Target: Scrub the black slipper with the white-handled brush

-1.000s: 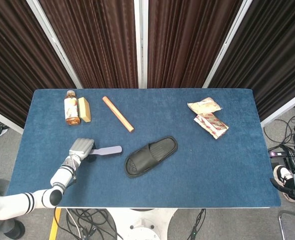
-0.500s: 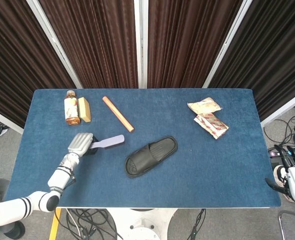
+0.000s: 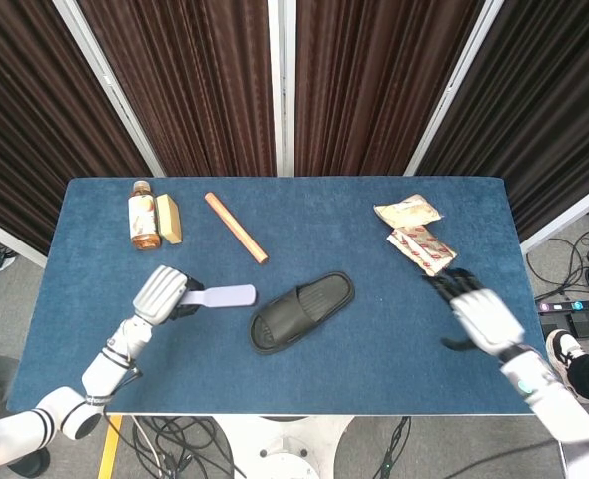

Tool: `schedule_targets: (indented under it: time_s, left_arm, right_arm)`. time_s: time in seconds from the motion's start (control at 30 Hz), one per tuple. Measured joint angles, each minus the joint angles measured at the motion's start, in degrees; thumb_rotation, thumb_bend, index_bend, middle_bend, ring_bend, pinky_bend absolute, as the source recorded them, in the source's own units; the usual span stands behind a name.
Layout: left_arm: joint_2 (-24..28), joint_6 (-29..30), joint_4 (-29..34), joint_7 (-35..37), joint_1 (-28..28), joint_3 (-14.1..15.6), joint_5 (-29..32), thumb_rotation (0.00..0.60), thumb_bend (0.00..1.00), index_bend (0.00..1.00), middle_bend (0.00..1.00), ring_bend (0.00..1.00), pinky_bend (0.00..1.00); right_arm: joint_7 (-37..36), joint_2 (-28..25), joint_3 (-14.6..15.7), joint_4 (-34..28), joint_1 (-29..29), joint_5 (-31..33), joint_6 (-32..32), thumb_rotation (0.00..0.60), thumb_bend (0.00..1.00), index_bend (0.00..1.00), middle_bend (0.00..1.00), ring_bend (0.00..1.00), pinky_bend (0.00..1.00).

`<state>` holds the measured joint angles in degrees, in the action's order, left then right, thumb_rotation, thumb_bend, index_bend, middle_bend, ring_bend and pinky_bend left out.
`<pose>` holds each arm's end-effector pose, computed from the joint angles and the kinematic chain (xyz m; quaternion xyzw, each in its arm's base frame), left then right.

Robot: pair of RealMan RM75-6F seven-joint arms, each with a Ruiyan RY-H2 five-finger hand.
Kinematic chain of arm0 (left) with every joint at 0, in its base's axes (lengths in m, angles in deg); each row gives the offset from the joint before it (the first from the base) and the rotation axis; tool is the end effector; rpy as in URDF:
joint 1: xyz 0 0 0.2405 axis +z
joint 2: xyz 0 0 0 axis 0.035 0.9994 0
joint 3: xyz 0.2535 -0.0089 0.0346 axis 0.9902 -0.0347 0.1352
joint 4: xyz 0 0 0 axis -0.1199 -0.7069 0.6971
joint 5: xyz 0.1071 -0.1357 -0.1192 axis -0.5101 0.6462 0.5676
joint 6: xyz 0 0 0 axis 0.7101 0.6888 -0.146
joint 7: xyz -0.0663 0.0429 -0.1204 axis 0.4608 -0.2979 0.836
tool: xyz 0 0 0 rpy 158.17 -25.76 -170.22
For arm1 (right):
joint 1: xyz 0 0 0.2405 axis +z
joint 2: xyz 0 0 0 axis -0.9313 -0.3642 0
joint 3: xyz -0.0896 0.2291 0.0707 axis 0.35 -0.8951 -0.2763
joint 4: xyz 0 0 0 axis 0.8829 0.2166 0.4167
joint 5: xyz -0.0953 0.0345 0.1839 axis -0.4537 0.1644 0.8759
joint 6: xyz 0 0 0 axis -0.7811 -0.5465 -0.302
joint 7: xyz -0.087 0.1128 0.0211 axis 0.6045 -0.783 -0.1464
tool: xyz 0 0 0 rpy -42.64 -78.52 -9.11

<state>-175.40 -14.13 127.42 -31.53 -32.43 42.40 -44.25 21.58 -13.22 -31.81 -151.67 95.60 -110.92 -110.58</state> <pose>-0.2044 0.3182 -0.0020 -0.6866 -0.3858 -0.5270 0.3193 -0.2365 -0.2835 0.1069 0.7695 -0.3814 0.3270 0.3942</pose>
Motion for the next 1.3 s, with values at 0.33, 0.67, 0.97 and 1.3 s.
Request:
schedule_targets:
  time_s: [0.33,0.67,0.97,1.3]
  left_arm:
    - [-1.57,-1.07,-2.86,-1.80,-2.93,2.29,-4.61,0.600,0.70,1.00,1.00,1.00,1.00]
    - [-4.60,-2.67,-6.60,-1.82,-5.36,2.91,-6.06,0.600,0.70,1.00,1.00,1.00,1.00]
    - [-8.36,-5.51,-10.06,-4.97,-7.80,3.61,-7.02,0.600,0.70,1.00,1.00,1.00,1.00]
    - [-14.25,-8.16,-17.40,-9.93,-9.53,2.51,-5.44,0.600,0.70,1.00,1.00,1.00,1.00]
  right_arm:
    - [13.13,17.50,-5.02,11.71,21.28,13.15,21.43,0.600,0.00,0.00,0.08,0.00,0.05]
    - [24.49,26.51,-3.27,21.04,30.37,25.66,26.97,0.600,0.00,0.00,0.14,0.00,0.04]
    - [28.22,30.13,0.28,23.54,32.63,31.99,24.35,0.600,0.10,0.19,0.28,0.10,0.12]
    - [28.35,31.45,2.12,24.86,33.56,32.83,22.60,0.600,0.18,0.35,0.37,0.20,0.23]
